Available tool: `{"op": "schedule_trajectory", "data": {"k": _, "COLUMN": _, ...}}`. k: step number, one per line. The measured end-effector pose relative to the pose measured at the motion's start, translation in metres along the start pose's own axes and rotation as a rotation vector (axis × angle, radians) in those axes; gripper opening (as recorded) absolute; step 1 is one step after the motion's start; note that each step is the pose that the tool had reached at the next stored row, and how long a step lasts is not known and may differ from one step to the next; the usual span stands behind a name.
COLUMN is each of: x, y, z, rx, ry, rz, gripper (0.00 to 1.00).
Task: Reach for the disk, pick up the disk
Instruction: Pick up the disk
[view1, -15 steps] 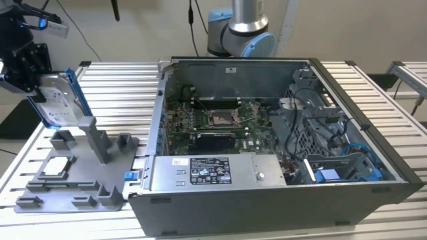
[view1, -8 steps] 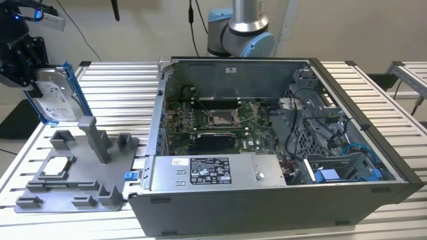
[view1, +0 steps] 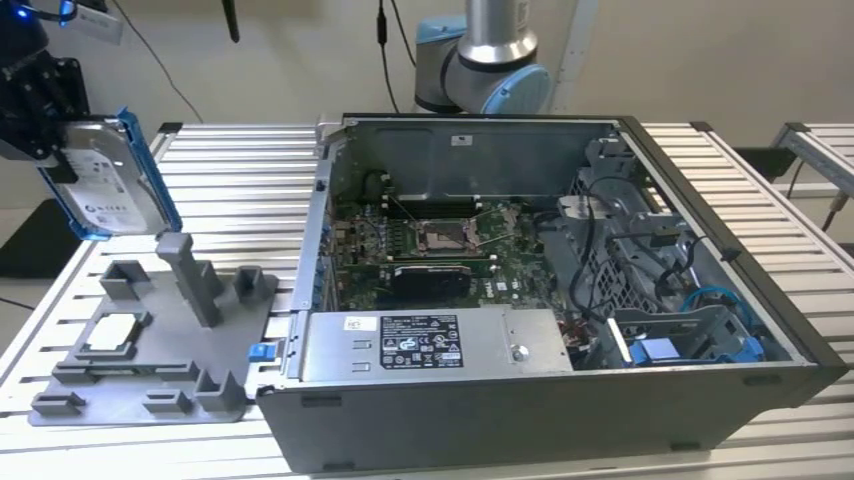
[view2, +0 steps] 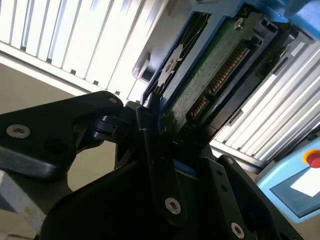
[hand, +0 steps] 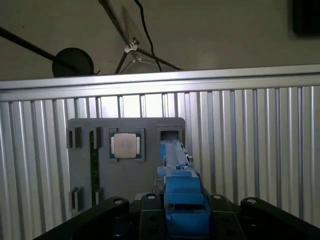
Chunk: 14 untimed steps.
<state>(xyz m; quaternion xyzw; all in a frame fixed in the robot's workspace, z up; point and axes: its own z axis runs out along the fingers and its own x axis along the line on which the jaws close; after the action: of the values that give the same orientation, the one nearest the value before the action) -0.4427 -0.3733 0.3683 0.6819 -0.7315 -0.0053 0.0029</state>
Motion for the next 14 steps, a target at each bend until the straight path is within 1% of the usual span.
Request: {"op": "schedule_trajectory", "data": {"k": 14, "x": -0.0001, "y": 0.0003, "z": -0.0275, "rx": 0.0000, "ry": 0.0000, "rz": 0.000, "gripper": 0.00}}
